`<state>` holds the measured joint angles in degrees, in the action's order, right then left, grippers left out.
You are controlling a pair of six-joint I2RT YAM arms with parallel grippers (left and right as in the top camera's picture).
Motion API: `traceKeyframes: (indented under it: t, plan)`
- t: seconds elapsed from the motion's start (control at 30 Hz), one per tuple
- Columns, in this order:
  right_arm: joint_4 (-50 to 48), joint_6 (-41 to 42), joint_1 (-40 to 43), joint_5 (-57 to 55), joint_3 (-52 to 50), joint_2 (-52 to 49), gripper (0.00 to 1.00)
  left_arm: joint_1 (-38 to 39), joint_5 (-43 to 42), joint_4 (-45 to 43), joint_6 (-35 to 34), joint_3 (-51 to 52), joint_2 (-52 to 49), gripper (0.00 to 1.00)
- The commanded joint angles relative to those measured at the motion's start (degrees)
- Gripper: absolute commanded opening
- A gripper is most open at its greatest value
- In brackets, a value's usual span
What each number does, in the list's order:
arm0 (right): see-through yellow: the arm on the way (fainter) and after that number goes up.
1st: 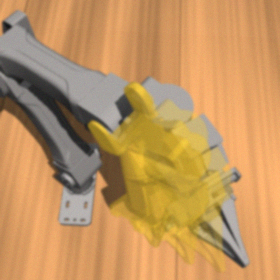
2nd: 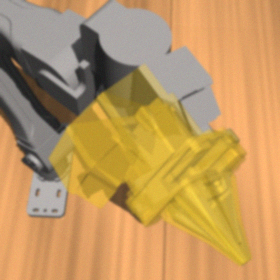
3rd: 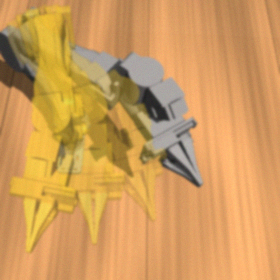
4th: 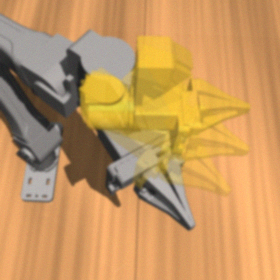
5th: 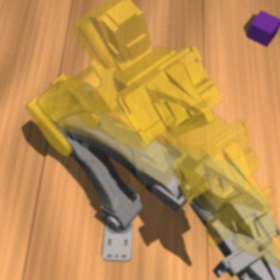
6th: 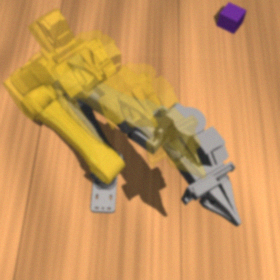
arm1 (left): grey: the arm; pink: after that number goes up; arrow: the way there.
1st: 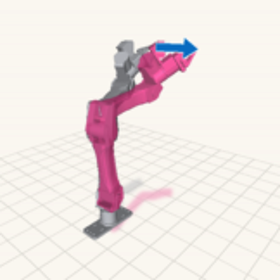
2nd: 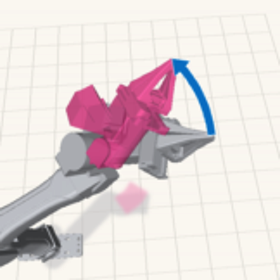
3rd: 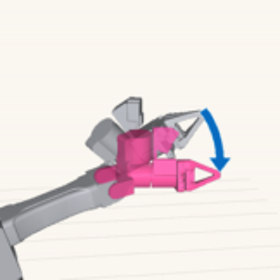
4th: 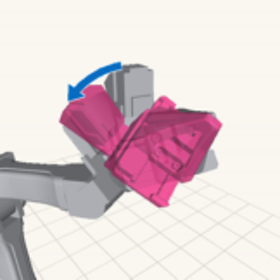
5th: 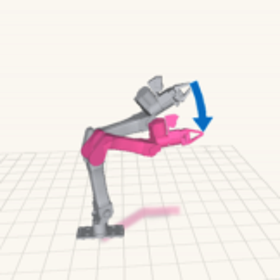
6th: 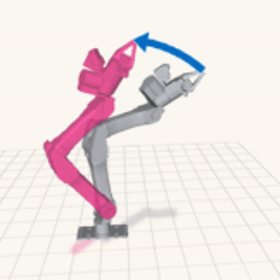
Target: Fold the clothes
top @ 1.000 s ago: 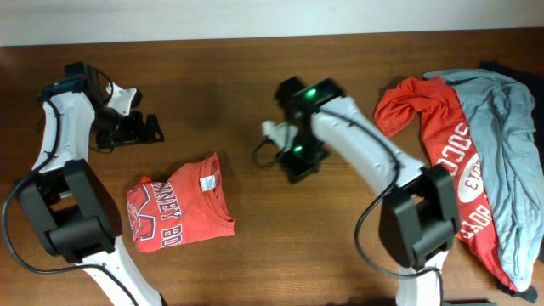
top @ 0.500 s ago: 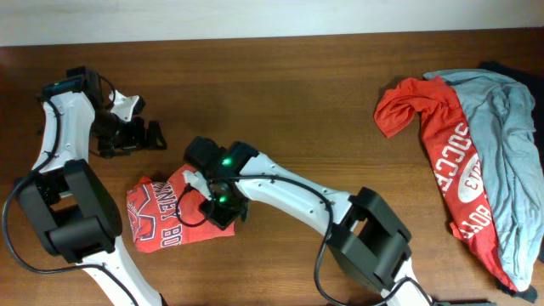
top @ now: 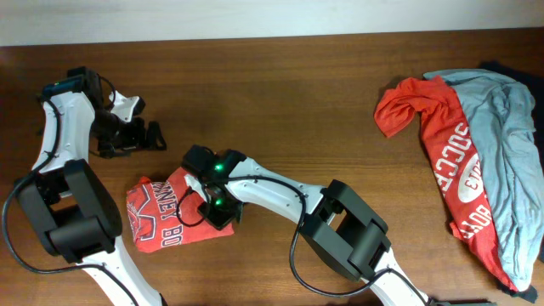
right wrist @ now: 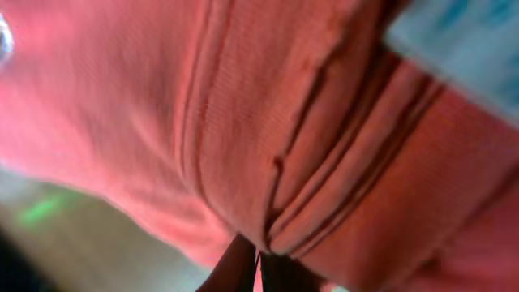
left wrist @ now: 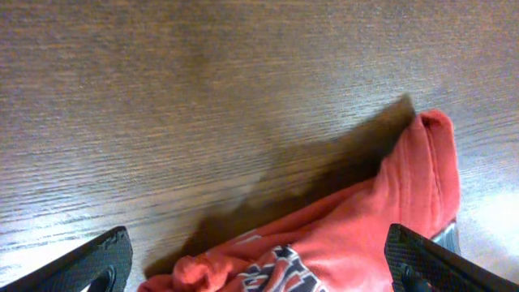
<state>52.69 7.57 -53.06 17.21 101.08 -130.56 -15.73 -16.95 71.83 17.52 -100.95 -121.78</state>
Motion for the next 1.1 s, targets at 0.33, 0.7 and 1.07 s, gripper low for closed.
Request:
traceKeyframes:
  t: [0.33,0.7,1.07]
  plan:
    - [-8.00,-5.77,12.96,-14.71,4.52,-0.70,0.35,-0.31,0.46,5.14,-0.35,-0.24,-0.15,0.99]
    - [21.49,-8.24,19.52,-19.45,28.89,3.87,0.40,-0.20,6.27,-3.17,0.50,1.51,-0.17,0.99]
    - [27.12,-8.17,21.11,-19.43,30.14,3.89,0.36,2.51,-3.93,-3.78,9.25,3.41,-6.91,0.99]
